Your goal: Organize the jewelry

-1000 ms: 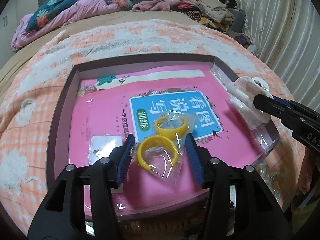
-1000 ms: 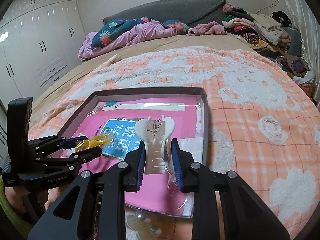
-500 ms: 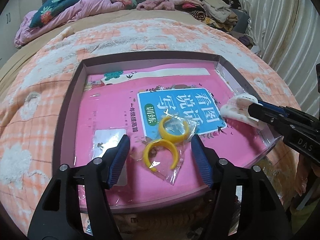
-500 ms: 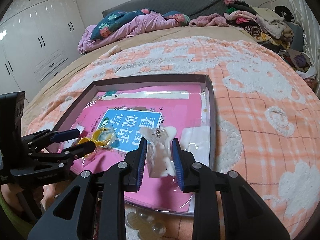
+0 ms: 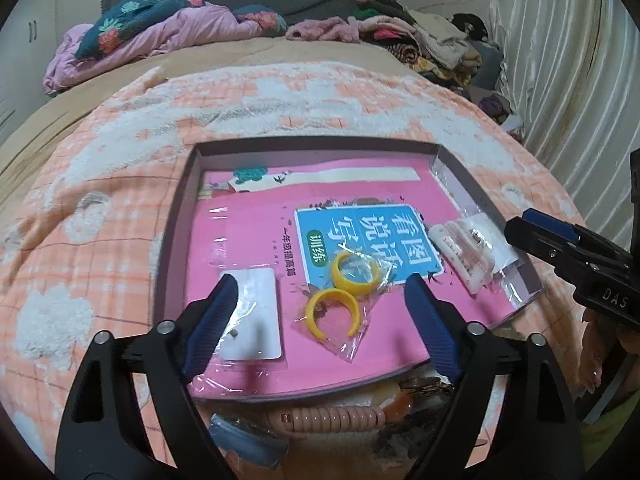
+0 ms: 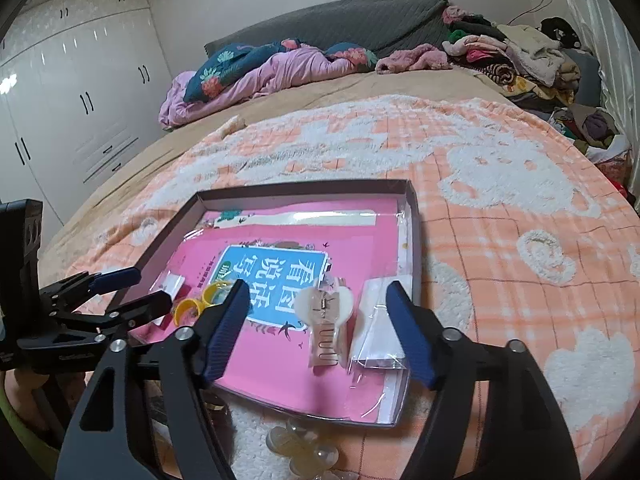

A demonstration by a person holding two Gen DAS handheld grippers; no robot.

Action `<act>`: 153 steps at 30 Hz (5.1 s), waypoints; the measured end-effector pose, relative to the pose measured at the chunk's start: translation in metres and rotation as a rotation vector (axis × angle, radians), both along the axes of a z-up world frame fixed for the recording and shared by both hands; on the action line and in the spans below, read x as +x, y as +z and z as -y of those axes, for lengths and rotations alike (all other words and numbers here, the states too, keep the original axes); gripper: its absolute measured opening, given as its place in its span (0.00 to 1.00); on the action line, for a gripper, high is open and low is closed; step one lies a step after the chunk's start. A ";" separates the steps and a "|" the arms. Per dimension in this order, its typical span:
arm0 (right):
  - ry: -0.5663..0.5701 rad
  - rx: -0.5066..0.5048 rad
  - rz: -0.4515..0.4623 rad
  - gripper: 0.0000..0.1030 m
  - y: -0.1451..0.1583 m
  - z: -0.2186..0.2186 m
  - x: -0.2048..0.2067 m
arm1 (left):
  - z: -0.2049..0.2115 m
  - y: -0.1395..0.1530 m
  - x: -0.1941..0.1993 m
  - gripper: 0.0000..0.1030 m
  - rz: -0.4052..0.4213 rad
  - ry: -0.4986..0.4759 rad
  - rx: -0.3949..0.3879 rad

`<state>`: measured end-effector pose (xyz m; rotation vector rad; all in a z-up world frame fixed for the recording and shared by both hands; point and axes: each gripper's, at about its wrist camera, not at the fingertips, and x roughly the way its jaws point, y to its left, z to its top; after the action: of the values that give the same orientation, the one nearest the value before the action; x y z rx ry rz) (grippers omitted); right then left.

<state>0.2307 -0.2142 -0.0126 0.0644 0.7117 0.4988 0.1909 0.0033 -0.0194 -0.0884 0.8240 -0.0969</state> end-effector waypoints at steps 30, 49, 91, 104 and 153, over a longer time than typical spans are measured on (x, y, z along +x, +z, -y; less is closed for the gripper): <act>-0.019 0.085 0.182 0.81 0.075 0.025 -0.055 | -0.016 0.081 -0.055 0.91 0.180 0.065 -0.028; -0.013 0.045 0.189 0.81 0.085 0.035 -0.092 | -0.011 0.103 -0.092 0.91 0.226 0.029 -0.026; 0.009 -0.117 0.009 0.81 0.008 0.048 -0.113 | 0.025 0.022 -0.110 0.91 0.004 -0.083 -0.024; 0.026 -0.156 -0.052 0.81 -0.017 0.043 -0.100 | 0.037 -0.021 -0.097 0.91 -0.096 -0.097 -0.052; 0.194 -0.209 -0.091 0.38 -0.056 -0.010 -0.070 | 0.032 -0.047 -0.079 0.57 -0.115 -0.089 -0.205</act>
<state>0.1609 -0.2045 -0.0687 -0.1801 0.8607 0.6067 0.1120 -0.0291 -0.0662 -0.2525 0.9311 -0.2618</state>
